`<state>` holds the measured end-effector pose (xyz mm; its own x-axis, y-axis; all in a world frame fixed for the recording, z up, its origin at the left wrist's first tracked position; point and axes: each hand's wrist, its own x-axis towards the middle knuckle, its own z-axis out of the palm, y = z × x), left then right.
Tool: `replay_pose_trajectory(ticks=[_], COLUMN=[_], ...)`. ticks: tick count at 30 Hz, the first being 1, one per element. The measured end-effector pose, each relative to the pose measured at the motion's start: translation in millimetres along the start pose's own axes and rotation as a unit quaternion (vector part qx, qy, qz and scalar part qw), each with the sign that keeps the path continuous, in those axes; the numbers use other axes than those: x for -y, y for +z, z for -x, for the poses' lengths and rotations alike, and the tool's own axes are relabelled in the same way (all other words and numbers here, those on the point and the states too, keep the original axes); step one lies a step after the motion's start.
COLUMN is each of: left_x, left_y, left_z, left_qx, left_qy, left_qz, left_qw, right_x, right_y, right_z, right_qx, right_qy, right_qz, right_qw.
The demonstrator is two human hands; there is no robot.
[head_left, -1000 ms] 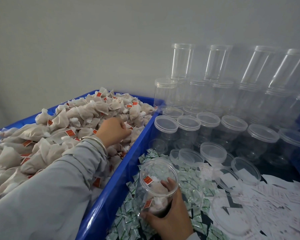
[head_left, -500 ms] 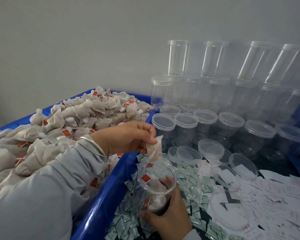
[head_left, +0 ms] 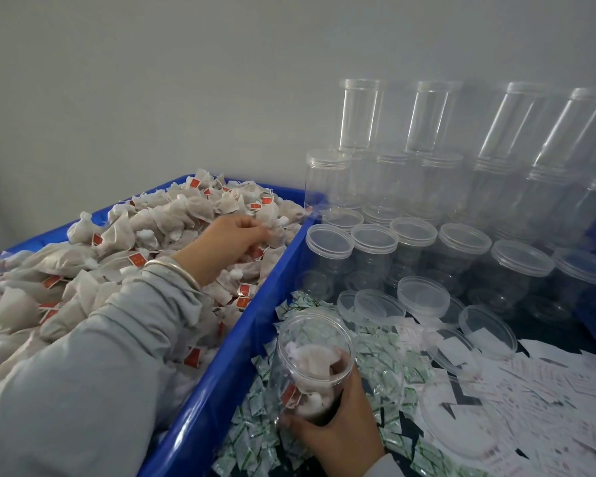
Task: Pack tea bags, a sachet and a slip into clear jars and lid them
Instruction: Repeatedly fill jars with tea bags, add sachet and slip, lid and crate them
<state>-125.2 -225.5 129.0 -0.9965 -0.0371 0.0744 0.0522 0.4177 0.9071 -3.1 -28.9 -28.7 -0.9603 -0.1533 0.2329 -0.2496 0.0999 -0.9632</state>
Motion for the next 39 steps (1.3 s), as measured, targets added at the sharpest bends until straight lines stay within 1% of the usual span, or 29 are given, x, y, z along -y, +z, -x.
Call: replay_pose_trajectory(ticks=[1, 2, 3, 4, 6, 8, 11, 13, 14, 15, 18, 20, 21, 22, 26, 29, 33, 35, 37, 38, 39], left_x=[8, 15, 23, 29, 40, 49, 56, 62, 64, 66, 68, 69, 69, 67, 59, 54, 51, 47, 38, 33, 27], left_y=[-4, -6, -8, -9, -8, -5, 3, 8, 10, 12, 17, 19, 19, 19, 19, 15, 6, 5, 6, 7, 8], left_z=[-5, -8, -11, -13, -15, -19, -23, -25, -26, -26, -26, -25, -25, -24, -23, -25, -27, -25, -23, -21, -20], left_qx=[-0.051, -0.083, -0.095, -0.087, -0.041, 0.023, 0.122, 0.170, 0.177, 0.175, 0.159, 0.158, 0.156, 0.150, 0.093, 0.038, -0.019, -0.043, -0.072, -0.085, -0.095], left_qy=[0.005, 0.013, 0.021, 0.022, 0.012, -0.001, -0.015, -0.012, -0.007, -0.007, -0.013, -0.013, -0.016, -0.020, -0.030, -0.017, -0.003, 0.012, 0.024, 0.029, 0.033], left_qz=[-0.064, -0.133, -0.198, -0.254, -0.347, -0.426, -0.501, -0.567, -0.599, -0.622, -0.667, -0.680, -0.677, -0.667, -0.591, -0.537, -0.448, -0.385, -0.293, -0.253, -0.216], left_qw=[0.997, 0.988, 0.975, 0.963, 0.937, 0.904, 0.857, 0.806, 0.781, 0.763, 0.728, 0.716, 0.719, 0.729, 0.801, 0.842, 0.894, 0.922, 0.953, 0.963, 0.971], right_x=[0, 0, 1, 1, 2, 4, 8, 10, 11, 12, 16, 18, 20, 22, 27, 28, 34, 35, 42, 42, 37], right_y=[0, 0, -1, -1, -1, -1, -2, -2, -3, -4, -4, -3, -2, -2, -2, -3, -1, 0, 2, 2, -1], right_z=[0, 0, 0, 0, -2, -2, -1, 0, 1, 1, 0, -1, -1, -2, -1, 0, -1, -3, -3, -4, -3], right_qx=[-0.001, 0.000, 0.002, 0.003, 0.003, 0.002, -0.002, 0.000, 0.000, 0.000, 0.002, 0.000, 0.000, 0.001, 0.010, 0.006, 0.012, 0.021, 0.058, 0.065, 0.054], right_qy=[0.002, 0.003, 0.004, 0.006, 0.009, 0.009, 0.004, 0.002, 0.000, 0.001, 0.001, 0.007, 0.014, 0.018, 0.003, -0.001, 0.021, 0.045, 0.026, 0.030, 0.043], right_qz=[0.000, -0.002, -0.002, -0.003, -0.006, -0.011, -0.002, 0.005, 0.009, 0.014, 0.018, 0.009, 0.003, -0.001, 0.003, -0.004, -0.032, -0.068, -0.016, -0.018, -0.060], right_qw=[1.000, 1.000, 1.000, 1.000, 1.000, 1.000, 1.000, 1.000, 1.000, 1.000, 1.000, 1.000, 1.000, 1.000, 1.000, 1.000, 0.999, 0.996, 0.998, 0.997, 0.996])
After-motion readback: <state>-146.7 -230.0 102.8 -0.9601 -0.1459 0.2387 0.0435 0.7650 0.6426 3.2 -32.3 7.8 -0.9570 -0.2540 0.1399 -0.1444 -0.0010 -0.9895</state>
